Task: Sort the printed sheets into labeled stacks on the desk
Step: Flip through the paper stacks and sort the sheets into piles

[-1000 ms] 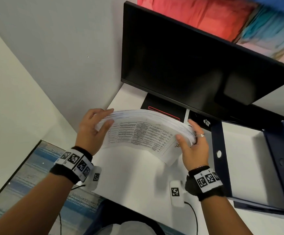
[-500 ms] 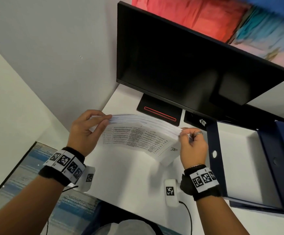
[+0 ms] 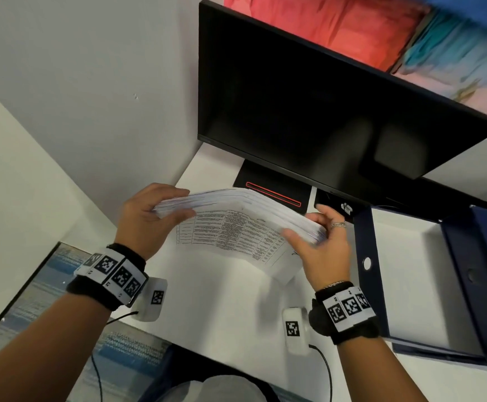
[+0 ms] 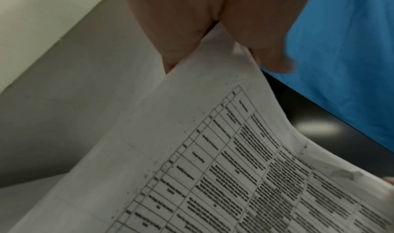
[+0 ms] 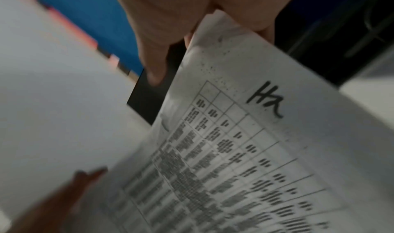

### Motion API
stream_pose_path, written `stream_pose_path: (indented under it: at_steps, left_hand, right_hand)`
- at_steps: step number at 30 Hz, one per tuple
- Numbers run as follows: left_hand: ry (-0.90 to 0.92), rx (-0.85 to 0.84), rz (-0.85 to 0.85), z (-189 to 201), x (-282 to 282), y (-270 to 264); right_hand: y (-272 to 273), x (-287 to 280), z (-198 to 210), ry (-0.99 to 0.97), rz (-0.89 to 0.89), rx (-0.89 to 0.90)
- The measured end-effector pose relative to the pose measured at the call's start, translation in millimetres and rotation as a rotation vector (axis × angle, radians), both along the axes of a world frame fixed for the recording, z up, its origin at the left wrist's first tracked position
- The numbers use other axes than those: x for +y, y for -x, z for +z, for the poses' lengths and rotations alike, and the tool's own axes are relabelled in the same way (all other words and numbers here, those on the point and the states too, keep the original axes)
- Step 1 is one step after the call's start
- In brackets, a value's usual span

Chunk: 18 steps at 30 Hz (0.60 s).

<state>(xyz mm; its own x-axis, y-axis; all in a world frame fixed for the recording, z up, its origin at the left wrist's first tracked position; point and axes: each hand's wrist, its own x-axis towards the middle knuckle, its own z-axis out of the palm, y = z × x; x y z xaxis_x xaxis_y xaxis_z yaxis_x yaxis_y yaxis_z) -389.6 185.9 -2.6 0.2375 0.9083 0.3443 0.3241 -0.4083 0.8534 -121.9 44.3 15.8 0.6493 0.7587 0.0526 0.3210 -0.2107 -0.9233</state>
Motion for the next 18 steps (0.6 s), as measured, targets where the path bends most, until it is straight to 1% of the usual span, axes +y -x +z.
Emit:
stream_pose_path:
  at_steps: [1, 3, 5, 7, 9, 11, 13, 14, 15, 16, 18]
  left_hand:
    - [0.012, 0.022, -0.008, -1, 2, 1]
    - [-0.034, 0.094, -0.029, -2, 6, 2]
    - [-0.101, 0.126, -0.028, 1, 8, 2]
    - [-0.145, 0.102, -0.025, 5, 9, 4]
    - [-0.140, 0.092, -0.034, 6, 11, 9]
    - [-0.033, 0.070, -0.037, 2, 10, 14]
    - [0.148, -0.003, 0.004, -5, 10, 16]
    - [0.223, -0.047, 0.038, -9, 11, 17]
    - [0.292, -0.092, 0.057, -13, 11, 18]
    - [0.373, -0.129, 0.050, -18, 12, 20]
    - [0.482, -0.131, -0.040, -26, 13, 19]
  right_hand:
    - [-1, 0, 0, 0.067, 0.039, -0.084]
    - [-2, 2, 1, 0.168, 0.069, -0.298]
    - [-4, 4, 6, 0.183, 0.071, -0.400]
    - [-6, 3, 11, 0.150, 0.081, -0.426]
    - [-7, 0, 13, 0.124, 0.099, -0.436]
    - [-7, -3, 10, 0.162, 0.135, -0.414]
    - [-7, -4, 4, 0.207, 0.146, -0.414]
    - [-9, -4, 1, 0.205, 0.124, -0.381]
    - [-11, -4, -4, 0.184, 0.088, -0.288]
    - [-12, -4, -8, 0.150, 0.045, -0.154]
    - [-14, -2, -19, 0.092, -0.018, 0.121]
